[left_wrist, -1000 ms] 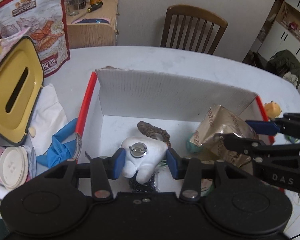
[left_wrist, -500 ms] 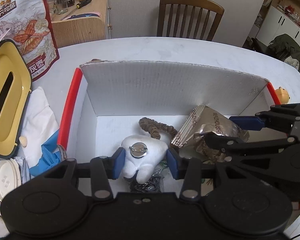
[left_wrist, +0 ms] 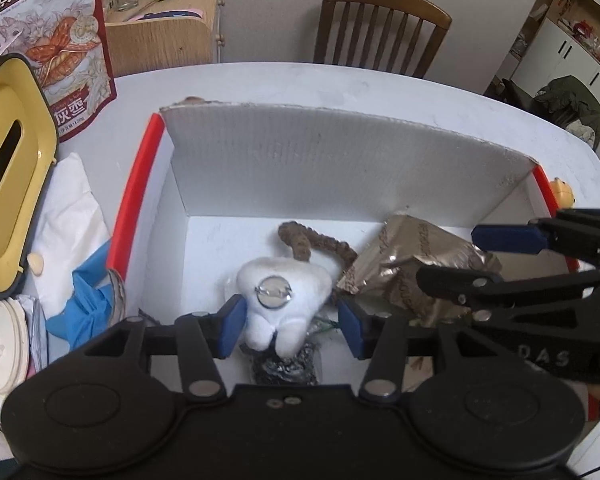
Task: Organize objects
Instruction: 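Lower the foil bag and plush tooth into the box and open both grippers, then withdraw both grippers from the box toward the white-blue bag and keychain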
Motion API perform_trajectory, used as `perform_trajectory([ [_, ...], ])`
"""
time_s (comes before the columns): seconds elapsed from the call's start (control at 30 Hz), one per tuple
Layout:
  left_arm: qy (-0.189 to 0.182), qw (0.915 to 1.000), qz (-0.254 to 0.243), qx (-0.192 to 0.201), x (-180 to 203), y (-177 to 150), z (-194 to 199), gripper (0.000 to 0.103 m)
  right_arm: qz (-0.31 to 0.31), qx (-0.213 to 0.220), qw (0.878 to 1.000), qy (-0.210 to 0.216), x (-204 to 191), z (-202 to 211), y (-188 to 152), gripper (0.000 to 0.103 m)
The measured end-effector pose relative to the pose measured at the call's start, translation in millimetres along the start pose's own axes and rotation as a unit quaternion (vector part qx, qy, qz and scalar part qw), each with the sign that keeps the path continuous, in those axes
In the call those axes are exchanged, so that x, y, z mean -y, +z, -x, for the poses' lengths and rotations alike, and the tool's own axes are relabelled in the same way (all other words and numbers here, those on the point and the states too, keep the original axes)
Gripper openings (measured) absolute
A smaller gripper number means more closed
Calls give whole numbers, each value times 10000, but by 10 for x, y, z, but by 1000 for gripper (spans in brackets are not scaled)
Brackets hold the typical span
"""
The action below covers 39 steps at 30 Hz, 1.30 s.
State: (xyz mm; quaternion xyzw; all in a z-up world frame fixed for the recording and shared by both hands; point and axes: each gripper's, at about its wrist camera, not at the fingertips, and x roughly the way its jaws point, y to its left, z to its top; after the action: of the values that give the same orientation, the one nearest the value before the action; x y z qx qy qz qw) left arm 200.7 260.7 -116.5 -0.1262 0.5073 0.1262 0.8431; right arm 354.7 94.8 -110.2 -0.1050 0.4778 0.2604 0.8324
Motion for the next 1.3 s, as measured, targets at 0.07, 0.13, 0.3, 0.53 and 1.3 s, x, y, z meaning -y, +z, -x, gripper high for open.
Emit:
perform_trajectory([
  [0.07, -12, 10000, -8, 15, 13, -24, 26, 56, -15, -4, 10000, 3, 20, 51, -4, 56],
  [0.13, -25, 10000, 13, 39, 19, -40, 61, 58, -28, 2, 10000, 32, 29, 106, -14, 56],
  [0.3, -12, 9999, 3, 142, 60, -69, 199, 64, -3, 72, 9999, 87, 14, 282, -54, 56],
  [0.53, -17, 9994, 41, 329, 137, -119, 469, 71, 27, 289, 9993, 243, -11, 617, -99, 56],
  [1.3, -11, 9955, -49, 951, 819, -429, 1256, 96, 110, 1055, 9910, 821, 369, 1719, -668, 73],
])
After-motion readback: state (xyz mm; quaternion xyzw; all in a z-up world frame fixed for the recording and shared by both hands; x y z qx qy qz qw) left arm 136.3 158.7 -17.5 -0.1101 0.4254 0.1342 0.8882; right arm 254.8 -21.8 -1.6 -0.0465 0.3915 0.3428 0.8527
